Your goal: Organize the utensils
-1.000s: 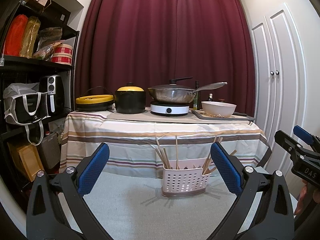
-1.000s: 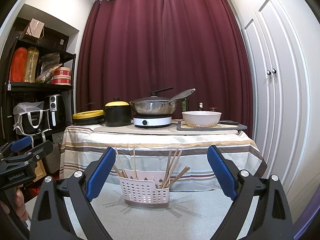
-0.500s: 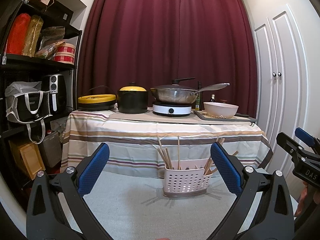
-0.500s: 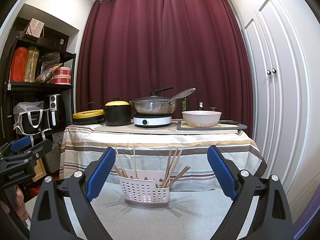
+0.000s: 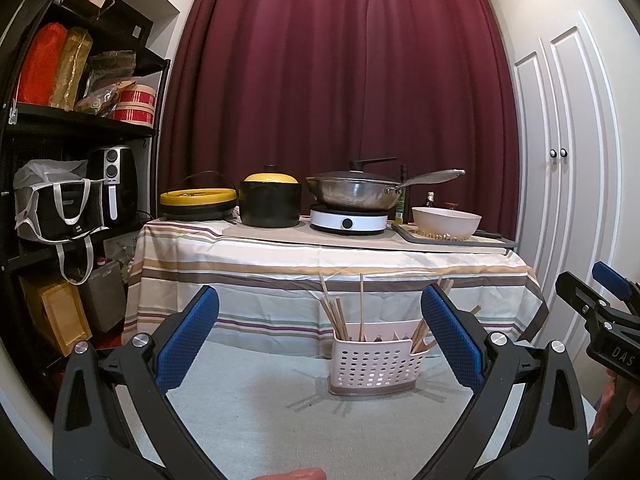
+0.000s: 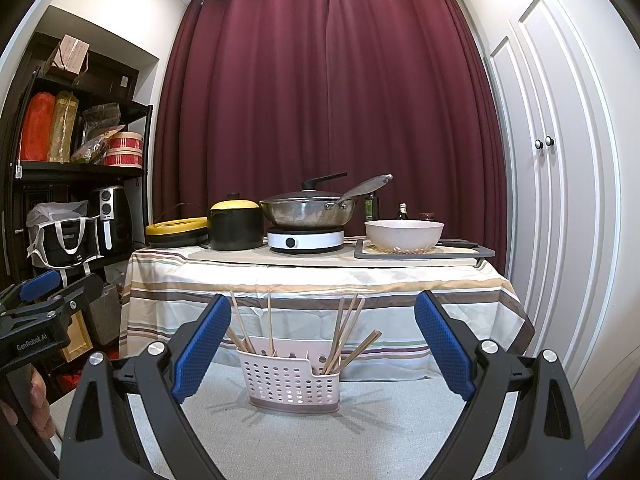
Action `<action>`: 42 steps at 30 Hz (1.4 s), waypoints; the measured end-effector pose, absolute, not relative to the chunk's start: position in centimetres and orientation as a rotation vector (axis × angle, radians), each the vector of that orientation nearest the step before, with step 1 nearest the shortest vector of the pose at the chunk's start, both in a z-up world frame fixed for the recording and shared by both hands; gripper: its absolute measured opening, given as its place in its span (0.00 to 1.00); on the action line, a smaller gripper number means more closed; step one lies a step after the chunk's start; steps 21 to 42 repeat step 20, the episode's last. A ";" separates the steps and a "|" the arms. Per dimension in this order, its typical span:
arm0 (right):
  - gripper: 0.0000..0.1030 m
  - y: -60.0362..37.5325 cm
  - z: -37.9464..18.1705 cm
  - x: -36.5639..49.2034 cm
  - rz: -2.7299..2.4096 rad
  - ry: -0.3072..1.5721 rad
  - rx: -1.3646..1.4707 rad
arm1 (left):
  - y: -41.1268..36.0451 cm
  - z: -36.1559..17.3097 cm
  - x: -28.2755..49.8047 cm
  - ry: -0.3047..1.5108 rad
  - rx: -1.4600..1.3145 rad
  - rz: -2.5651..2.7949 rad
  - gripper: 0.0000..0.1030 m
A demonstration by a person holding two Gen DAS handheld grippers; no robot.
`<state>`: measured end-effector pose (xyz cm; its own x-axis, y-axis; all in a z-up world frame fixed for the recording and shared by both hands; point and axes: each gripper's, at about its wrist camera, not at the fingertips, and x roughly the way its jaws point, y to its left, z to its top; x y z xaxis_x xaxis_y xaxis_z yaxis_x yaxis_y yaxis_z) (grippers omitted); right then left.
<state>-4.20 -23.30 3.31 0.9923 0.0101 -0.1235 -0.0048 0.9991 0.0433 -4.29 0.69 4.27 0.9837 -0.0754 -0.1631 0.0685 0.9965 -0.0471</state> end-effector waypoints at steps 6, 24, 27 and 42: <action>0.88 -23.0 3.2 -4.2 0.007 0.127 0.042 | 0.6 4.1 -4.2 0.158 -0.036 -0.052 0.96; 0.88 -23.2 1.7 -2.7 0.000 0.160 0.049 | 0.3 3.0 -1.7 0.178 -0.002 -0.081 0.96; 0.88 -23.2 1.7 -2.7 0.000 0.160 0.049 | 0.3 3.0 -1.7 0.178 -0.002 -0.081 0.96; 0.88 -23.2 1.7 -2.7 0.000 0.160 0.049 | 0.3 3.0 -1.7 0.178 -0.002 -0.081 0.96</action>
